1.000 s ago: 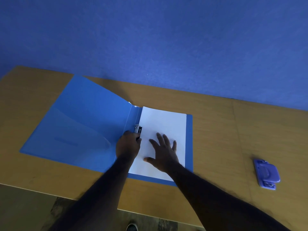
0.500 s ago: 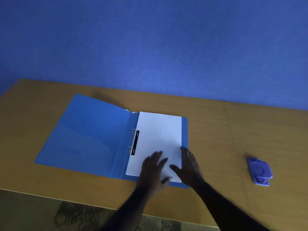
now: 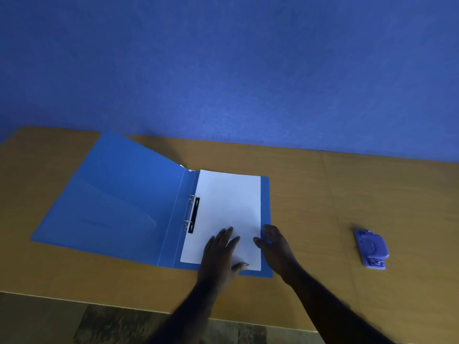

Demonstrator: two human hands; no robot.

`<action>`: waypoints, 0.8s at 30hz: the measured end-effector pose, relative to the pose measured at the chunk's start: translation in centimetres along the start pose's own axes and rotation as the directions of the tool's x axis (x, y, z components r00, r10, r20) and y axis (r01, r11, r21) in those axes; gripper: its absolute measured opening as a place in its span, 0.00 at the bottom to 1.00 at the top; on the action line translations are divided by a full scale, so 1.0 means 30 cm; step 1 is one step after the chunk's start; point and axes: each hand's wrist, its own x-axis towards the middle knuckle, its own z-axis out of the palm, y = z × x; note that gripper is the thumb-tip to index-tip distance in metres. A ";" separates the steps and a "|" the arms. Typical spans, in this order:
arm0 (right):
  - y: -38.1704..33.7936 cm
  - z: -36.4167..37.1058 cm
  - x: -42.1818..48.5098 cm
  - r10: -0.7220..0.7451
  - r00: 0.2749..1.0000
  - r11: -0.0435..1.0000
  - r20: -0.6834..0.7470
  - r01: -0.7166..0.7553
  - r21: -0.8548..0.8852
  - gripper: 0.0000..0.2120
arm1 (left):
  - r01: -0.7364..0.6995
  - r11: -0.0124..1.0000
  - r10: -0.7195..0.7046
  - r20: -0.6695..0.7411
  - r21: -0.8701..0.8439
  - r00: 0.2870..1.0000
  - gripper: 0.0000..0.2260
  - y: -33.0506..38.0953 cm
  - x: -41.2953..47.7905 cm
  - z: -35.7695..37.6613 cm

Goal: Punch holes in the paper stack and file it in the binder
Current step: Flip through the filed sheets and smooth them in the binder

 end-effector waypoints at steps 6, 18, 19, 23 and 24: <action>0.021 0.057 -0.014 0.072 0.996 0.997 -0.047 -0.071 0.012 0.30 | 0.046 0.998 -0.046 -0.006 -0.034 0.999 0.28 0.007 0.007 -0.020; -0.005 0.022 0.024 0.288 0.957 0.842 0.025 -0.266 0.470 0.11 | 0.007 1.000 -0.007 0.052 -0.002 0.999 0.48 0.009 -0.018 0.007; -0.013 0.020 0.019 0.285 0.958 0.835 0.041 -0.269 0.480 0.09 | 0.000 1.000 0.000 0.060 0.003 0.998 0.47 0.011 -0.020 0.006; -0.044 0.027 -0.004 0.265 0.959 0.825 0.098 -0.278 0.493 0.05 | -0.018 1.000 0.018 0.005 -0.016 1.000 0.35 0.012 -0.019 0.013; -0.048 0.032 -0.009 0.260 0.962 0.834 0.084 -0.267 0.482 0.07 | -0.024 1.000 0.024 -0.023 -0.012 0.999 0.31 0.008 -0.016 0.016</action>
